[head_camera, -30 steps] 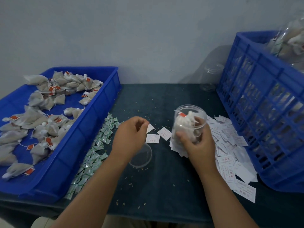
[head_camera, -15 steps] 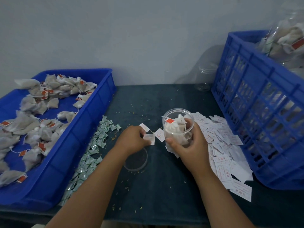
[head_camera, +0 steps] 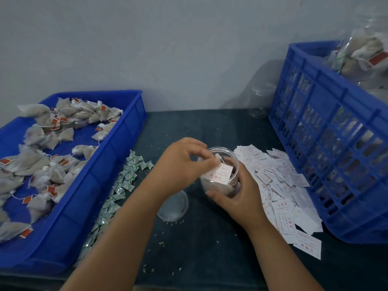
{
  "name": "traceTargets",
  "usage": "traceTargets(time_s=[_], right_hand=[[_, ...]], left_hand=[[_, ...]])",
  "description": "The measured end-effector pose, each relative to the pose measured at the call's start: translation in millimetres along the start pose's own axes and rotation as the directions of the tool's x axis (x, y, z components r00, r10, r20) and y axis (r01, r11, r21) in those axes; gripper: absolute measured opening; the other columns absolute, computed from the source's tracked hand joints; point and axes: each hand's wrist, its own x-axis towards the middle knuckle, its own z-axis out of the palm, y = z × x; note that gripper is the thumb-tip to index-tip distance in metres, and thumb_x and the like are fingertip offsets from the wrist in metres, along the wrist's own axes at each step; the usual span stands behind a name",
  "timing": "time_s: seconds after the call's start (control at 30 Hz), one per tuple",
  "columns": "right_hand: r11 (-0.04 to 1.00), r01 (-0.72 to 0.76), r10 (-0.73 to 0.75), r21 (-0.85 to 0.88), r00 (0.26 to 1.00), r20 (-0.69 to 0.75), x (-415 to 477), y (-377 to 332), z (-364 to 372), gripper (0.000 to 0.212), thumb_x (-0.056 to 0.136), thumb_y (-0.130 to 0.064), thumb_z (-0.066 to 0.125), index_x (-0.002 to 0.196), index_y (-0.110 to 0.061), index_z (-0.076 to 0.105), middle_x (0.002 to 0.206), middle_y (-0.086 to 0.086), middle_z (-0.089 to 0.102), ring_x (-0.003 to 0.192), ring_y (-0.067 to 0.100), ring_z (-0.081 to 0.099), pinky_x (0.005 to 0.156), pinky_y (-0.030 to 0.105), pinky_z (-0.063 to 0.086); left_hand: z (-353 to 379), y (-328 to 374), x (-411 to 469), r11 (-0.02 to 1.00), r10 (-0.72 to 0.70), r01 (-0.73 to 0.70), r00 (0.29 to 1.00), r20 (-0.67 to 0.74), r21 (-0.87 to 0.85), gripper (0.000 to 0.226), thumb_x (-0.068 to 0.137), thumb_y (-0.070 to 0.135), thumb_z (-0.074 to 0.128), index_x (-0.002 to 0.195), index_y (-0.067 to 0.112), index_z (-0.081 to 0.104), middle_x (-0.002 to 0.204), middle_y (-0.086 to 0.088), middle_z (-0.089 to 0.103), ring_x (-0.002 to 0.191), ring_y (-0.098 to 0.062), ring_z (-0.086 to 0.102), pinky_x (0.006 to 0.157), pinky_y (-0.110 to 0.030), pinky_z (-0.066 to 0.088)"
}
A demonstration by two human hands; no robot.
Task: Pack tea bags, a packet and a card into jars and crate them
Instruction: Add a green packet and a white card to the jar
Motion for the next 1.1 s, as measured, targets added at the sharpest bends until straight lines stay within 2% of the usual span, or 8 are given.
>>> traceTargets(time_s=[0.1,0.23,0.33,0.57,0.67,0.8,1.0,1.1], right_hand=[[0.997,0.021,-0.022,-0.074,1.000,-0.009,-1,-4,-2,0.085,0.074,-0.069,0.092,0.145,-0.038,0.058,0.141,-0.007,0.069,0.131,0.022,0.068,0.105,0.055,0.058],[0.979,0.059,-0.060,-0.195,0.998,0.001,0,-6,-3,0.088,0.067,-0.058,0.096,0.144,-0.032,0.061,0.137,-0.011,0.071,0.127,0.017,0.068,0.102,0.047,0.058],[0.974,0.069,-0.065,-0.216,0.998,0.026,0,-5,-1,0.090,0.067,-0.058,0.097,0.145,-0.028,0.062,0.135,-0.011,0.071,0.126,0.017,0.068,0.101,0.047,0.059],[0.997,-0.030,0.033,-0.066,0.999,0.042,-1,-5,0,0.078,0.072,-0.063,0.093,0.140,-0.042,0.060,0.136,-0.015,0.071,0.129,0.012,0.068,0.102,0.047,0.061],[0.996,-0.055,0.058,-0.065,0.998,0.035,-2,-3,0,0.079,0.070,-0.057,0.094,0.140,-0.044,0.060,0.136,-0.019,0.070,0.130,0.007,0.067,0.105,0.041,0.060],[0.997,-0.066,0.068,-0.040,0.997,0.047,-2,-2,1,0.082,0.069,-0.056,0.094,0.141,-0.038,0.061,0.136,-0.019,0.069,0.130,0.007,0.066,0.107,0.039,0.058],[0.997,-0.056,0.060,-0.055,0.995,0.078,-6,-5,4,0.080,0.071,-0.054,0.093,0.143,-0.040,0.060,0.137,-0.018,0.070,0.131,0.008,0.066,0.104,0.037,0.058],[0.996,-0.067,0.071,-0.055,0.994,0.078,-6,-4,5,0.080,0.071,-0.052,0.094,0.142,-0.038,0.061,0.137,-0.016,0.070,0.131,0.010,0.067,0.106,0.043,0.058]], left_hand=[[15,-6,0,0.985,-0.007,0.019,0.998,-0.068,0.169,0.025,0.077,0.035,0.089,0.088,0.045,0.068,0.119,0.018,0.052,0.119,-0.009,0.051,0.099,-0.028,0.042],[19,-12,4,0.953,-0.134,0.152,0.987,-0.085,0.262,0.057,0.072,0.037,0.086,0.115,0.044,0.050,0.119,0.012,0.052,0.103,-0.011,0.060,0.091,-0.040,0.054],[17,-15,8,0.913,-0.229,0.219,0.973,-0.013,0.345,0.046,0.075,0.048,0.083,0.112,0.039,0.057,0.102,0.015,0.066,0.093,-0.008,0.064,0.086,-0.038,0.056],[0,-30,-9,0.976,-0.192,0.180,0.976,-0.099,-0.120,0.027,0.096,0.065,0.054,0.109,0.043,0.064,0.102,0.028,0.071,0.089,0.011,0.067,0.078,-0.024,0.051],[-9,-58,-26,0.967,-0.176,0.208,0.964,-0.201,0.150,0.027,0.098,0.051,0.061,0.123,0.039,0.061,0.105,0.024,0.065,0.102,0.003,0.065,0.090,-0.028,0.050],[-8,-93,-48,0.810,-0.262,0.240,0.964,-0.035,0.536,0.068,0.086,0.054,0.077,0.145,0.028,0.056,0.142,0.006,0.055,0.135,-0.020,0.048,0.112,-0.031,0.035],[14,-109,-55,0.859,-0.241,0.267,0.964,-0.114,0.436,0.104,0.070,0.048,0.090,0.157,0.037,0.033,0.126,0.006,0.050,0.120,-0.018,0.051,0.097,-0.031,0.043],[17,-113,-52,0.702,-0.297,0.338,0.939,-0.173,0.627,0.086,0.071,0.073,0.077,0.141,0.029,0.052,0.134,0.000,0.045,0.129,-0.024,0.039,0.107,-0.037,0.039]])
